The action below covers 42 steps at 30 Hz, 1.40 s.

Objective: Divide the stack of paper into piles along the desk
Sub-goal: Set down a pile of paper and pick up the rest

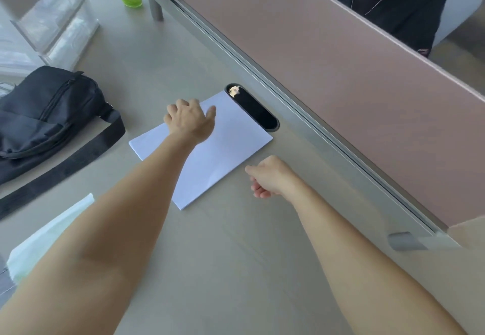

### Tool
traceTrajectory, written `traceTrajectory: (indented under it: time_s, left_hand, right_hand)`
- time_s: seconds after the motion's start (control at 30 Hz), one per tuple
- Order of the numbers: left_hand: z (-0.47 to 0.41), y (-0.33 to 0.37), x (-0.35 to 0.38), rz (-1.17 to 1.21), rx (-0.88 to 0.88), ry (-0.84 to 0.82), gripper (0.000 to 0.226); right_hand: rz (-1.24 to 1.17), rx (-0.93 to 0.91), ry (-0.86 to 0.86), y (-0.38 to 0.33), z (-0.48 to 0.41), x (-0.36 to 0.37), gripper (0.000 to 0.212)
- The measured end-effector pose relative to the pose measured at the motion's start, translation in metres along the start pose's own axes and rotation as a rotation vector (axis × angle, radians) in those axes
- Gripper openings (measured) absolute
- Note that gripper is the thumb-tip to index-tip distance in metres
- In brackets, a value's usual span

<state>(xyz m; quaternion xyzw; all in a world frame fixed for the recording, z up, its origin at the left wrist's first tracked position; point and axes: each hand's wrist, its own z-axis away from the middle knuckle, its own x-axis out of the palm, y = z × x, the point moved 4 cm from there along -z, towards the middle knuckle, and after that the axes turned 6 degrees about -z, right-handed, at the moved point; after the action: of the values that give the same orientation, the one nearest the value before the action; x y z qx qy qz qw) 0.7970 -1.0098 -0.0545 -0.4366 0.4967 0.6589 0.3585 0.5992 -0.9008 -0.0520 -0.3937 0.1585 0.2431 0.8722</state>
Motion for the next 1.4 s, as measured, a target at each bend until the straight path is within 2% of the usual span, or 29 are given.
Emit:
traceTrajectory:
  time_s: [0.1,0.3,0.43,0.53,0.7,0.8,0.93,1.07,1.2,1.4]
  left_hand:
    - [0.049,0.024,-0.027,0.095,0.072,-0.046,0.055]
    - [0.2,0.055,-0.083,0.43,0.208,-0.123,0.028]
    - [0.321,0.074,-0.117,0.542,0.254,-0.152,0.038]
    - [0.416,0.096,-0.145,0.648,0.311,-0.134,0.031]
    - [0.562,0.14,-0.158,0.78,0.48,-0.208,0.039]
    - [0.635,0.165,-0.148,0.792,0.618,-0.324,0.042]
    - [0.713,0.185,-0.125,0.778,0.761,-0.501,0.035]
    - [0.774,0.189,-0.102,0.8,0.854,-0.669,0.036]
    - [0.84,0.192,-0.085,0.788,0.913,-0.821,0.038]
    - [0.94,0.206,-0.07,0.697,0.98,-0.931,0.039]
  right_hand:
    - [0.026,-0.116,0.094,0.011,0.052,-0.026,0.026]
    - [-0.107,-0.299,0.255,0.059,0.198,-0.066,0.03]
    - [-0.205,-0.401,0.344,0.109,0.311,-0.09,0.03]
    - [-0.285,-0.452,0.412,0.15,0.4,-0.11,0.032]
    - [-0.353,-0.465,0.53,0.231,0.543,-0.138,0.035]
    - [-0.364,-0.437,0.598,0.283,0.621,-0.141,0.033]
    - [-0.408,-0.354,0.82,0.351,0.721,-0.133,0.03]
    - [-0.407,-0.194,1.027,0.41,0.806,-0.103,0.03]
    - [-0.387,-0.042,1.139,0.461,0.875,-0.072,0.031]
    - [-0.476,0.001,1.289,0.523,0.966,-0.044,0.031]
